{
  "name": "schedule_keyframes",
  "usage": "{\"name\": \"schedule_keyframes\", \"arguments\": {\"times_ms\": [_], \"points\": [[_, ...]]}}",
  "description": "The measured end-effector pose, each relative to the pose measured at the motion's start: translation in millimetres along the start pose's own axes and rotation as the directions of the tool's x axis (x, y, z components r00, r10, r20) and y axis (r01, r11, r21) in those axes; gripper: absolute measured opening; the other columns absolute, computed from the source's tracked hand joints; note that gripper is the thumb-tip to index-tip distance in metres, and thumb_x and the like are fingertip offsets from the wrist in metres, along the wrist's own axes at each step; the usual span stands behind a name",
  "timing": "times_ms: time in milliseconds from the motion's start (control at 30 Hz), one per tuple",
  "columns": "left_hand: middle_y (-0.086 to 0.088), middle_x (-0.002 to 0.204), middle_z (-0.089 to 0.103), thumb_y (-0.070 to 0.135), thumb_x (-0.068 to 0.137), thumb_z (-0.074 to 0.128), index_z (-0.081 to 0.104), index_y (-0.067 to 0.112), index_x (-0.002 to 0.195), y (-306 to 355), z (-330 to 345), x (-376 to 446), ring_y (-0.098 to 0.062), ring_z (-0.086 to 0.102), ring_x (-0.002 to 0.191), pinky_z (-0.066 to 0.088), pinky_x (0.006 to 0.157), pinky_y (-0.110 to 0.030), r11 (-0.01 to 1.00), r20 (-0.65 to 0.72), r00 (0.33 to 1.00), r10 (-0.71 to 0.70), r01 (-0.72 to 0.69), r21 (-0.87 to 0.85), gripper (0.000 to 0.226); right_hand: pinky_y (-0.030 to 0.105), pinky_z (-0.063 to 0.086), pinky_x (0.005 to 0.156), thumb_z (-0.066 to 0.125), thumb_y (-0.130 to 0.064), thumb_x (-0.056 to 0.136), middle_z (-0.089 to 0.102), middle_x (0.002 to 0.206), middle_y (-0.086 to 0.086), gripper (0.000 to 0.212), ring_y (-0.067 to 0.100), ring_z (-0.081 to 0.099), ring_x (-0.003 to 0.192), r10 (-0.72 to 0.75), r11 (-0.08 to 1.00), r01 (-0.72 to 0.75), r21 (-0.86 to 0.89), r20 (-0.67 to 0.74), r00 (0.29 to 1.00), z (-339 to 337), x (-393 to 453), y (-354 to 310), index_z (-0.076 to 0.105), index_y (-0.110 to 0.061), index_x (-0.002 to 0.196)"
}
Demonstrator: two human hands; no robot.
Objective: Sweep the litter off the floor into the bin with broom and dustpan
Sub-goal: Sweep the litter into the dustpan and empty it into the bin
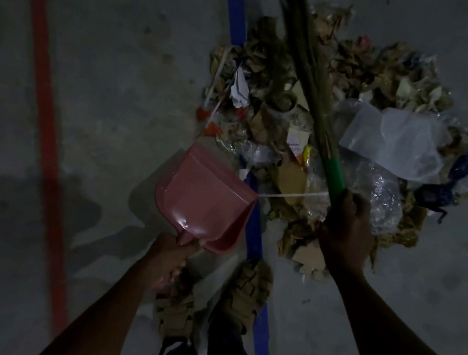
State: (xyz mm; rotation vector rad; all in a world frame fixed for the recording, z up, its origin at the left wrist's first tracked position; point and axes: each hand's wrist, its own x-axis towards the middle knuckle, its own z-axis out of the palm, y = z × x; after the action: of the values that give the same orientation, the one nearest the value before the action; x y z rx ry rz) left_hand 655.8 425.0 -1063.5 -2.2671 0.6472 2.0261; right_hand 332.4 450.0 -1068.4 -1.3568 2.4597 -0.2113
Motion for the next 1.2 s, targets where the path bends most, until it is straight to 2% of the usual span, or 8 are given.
{"name": "schedule_keyframes", "arguments": {"times_ms": [100,267,467,600,733,900,1000,1200], "points": [[-0.003,0.047,0.04,0.046,0.083,0.08,0.05,0.011,0.067,-2.9,-3.9,28.3,-0.015,0.034,0.035,0.031,0.046,-0.023,1.0,-0.033,0.999,-0.005,0.005,0.001,0.049,0.026,0.039,0.049,0.062,-0.008,0.088,0.047,0.136,0.013,0.046,0.031,0.06,0.074,0.023,0.999,-0.024,-0.037,-0.033,0.999,16.4,29.0,5.2,0.049,-0.009,0.132],[-0.001,0.051,0.04,0.039,0.09,0.075,0.048,0.013,0.069,3.5,-12.0,50.3,-0.009,0.032,0.032,0.027,0.038,-0.014,0.998,-0.026,0.998,-0.058,0.058,0.027,0.043,0.029,0.043,0.055,0.067,-0.006,0.081,0.047,0.138,0.012,0.057,0.033,0.061,0.082,0.016,0.991,-0.007,-0.134,0.071,0.997,49.5,45.7,14.4,0.051,-0.006,0.136],[0.001,0.054,0.042,0.045,0.09,0.074,0.051,0.017,0.072,21.1,-29.2,65.7,-0.008,0.032,0.037,0.023,0.037,-0.015,0.989,-0.014,0.999,-0.034,0.036,0.146,0.04,0.027,0.042,0.047,0.066,-0.012,0.085,0.049,0.134,0.014,0.044,0.028,0.058,0.069,-0.088,0.99,0.1,-0.097,0.125,0.988,79.3,-0.2,27.8,0.055,-0.006,0.127],[0.001,0.053,0.04,0.042,0.093,0.07,0.051,0.018,0.066,31.7,-29.2,74.0,-0.008,0.03,0.037,0.022,0.036,-0.013,0.984,0.005,1.0,-0.007,0.005,0.176,0.041,0.03,0.049,0.045,0.073,-0.008,0.077,0.052,0.13,0.014,0.057,0.033,0.062,0.083,-0.155,0.984,0.167,-0.055,0.176,0.972,84.6,-29.8,32.7,0.056,-0.006,0.131],[0.0,0.051,0.041,0.045,0.09,0.072,0.047,0.016,0.068,26.3,-30.2,81.7,-0.01,0.031,0.038,0.024,0.042,-0.016,0.981,0.003,1.0,0.001,-0.001,0.195,0.044,0.022,0.039,0.049,0.077,-0.002,0.069,0.055,0.131,0.016,0.065,0.034,0.064,0.081,-0.156,0.988,0.156,0.016,0.126,0.98,80.1,-30.3,35.3,0.058,-0.005,0.131],[0.0,0.051,0.044,0.044,0.091,0.073,0.05,0.014,0.069,20.6,-28.3,89.3,-0.01,0.034,0.037,0.027,0.041,-0.017,0.978,0.006,1.0,0.024,-0.025,0.205,0.044,0.031,0.049,0.048,0.068,-0.014,0.082,0.049,0.138,0.012,0.055,0.03,0.063,0.077,-0.136,0.991,0.137,-0.007,0.047,0.99,78.7,-0.8,41.4,0.051,-0.01,0.134],[-0.001,0.052,0.045,0.044,0.09,0.074,0.051,0.013,0.07,18.4,-24.4,93.7,-0.011,0.035,0.038,0.028,0.042,-0.018,0.98,-0.004,0.999,0.034,-0.032,0.194,0.044,0.023,0.036,0.052,0.066,-0.016,0.088,0.048,0.14,0.01,0.052,0.027,0.062,0.076,-0.141,0.987,0.144,-0.073,0.047,0.989,77.4,17.8,41.4,0.049,-0.012,0.137],[-0.001,0.054,0.045,0.042,0.091,0.073,0.052,0.013,0.071,19.3,-16.9,94.6,-0.01,0.034,0.038,0.027,0.04,-0.016,0.985,-0.007,0.999,0.048,-0.046,0.168,0.041,0.035,0.052,0.048,0.067,-0.013,0.083,0.05,0.138,0.012,0.053,0.031,0.063,0.073,-0.268,0.956,0.283,-0.081,0.162,0.95,80.7,5.1,54.0,0.055,-0.007,0.135]]}}
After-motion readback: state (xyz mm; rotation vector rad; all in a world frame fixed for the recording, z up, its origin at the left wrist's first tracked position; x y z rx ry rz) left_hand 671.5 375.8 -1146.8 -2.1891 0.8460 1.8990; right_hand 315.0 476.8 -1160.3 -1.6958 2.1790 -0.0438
